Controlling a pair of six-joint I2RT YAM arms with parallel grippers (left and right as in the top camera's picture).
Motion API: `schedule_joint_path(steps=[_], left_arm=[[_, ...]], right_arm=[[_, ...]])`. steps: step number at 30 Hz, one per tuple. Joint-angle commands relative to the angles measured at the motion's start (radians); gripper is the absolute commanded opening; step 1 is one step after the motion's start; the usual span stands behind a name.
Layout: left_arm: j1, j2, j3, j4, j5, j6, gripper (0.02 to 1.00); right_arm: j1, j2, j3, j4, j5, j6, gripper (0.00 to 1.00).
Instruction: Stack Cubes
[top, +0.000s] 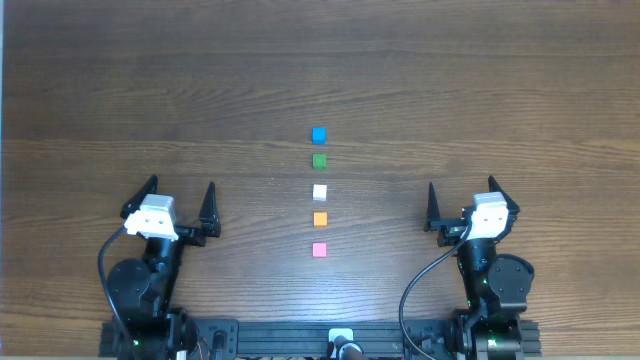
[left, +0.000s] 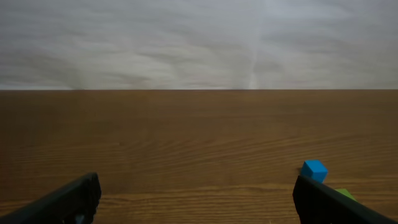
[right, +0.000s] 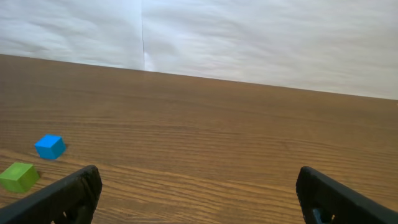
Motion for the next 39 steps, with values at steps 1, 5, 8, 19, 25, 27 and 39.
schedule_joint_path(steps=[1,5,8,19,25,27,39], left_arm=[[-0.039,-0.005,-0.005,-0.003,-0.005,0.014,0.996],[-0.039,-0.005,-0.005,-0.003,-0.005,0.014,0.998],[-0.039,-0.005,-0.005,-0.003,-0.005,0.014,0.996],[-0.039,-0.005,-0.005,-0.003,-0.005,0.014,0.998],[-0.039,-0.005,-0.005,-0.003,-0.005,0.014,0.998],[-0.039,-0.005,-0.005,-0.003,-0.005,0.014,0.998],[-0.039,-0.005,0.000,0.077,-0.004,-0.182,0.998]], right_arm=[[-0.007,-0.009,-0.006,-0.004,0.010,-0.003,0.993],[-0.007,-0.009,-0.006,-0.004,0.010,-0.003,0.991],[-0.007,-0.009,-0.006,-0.004,0.010,-0.003,0.993],[-0.007,-0.009,-0.006,-0.004,0.010,-0.003,0.993],[-0.007,-0.009,-0.006,-0.004,0.010,-0.003,0.991],[-0.007,-0.009,-0.006,-0.004,0.010,-0.003,0.993],[-0.007,-0.009,-0.006,-0.004,0.010,-0.003,0.991]])
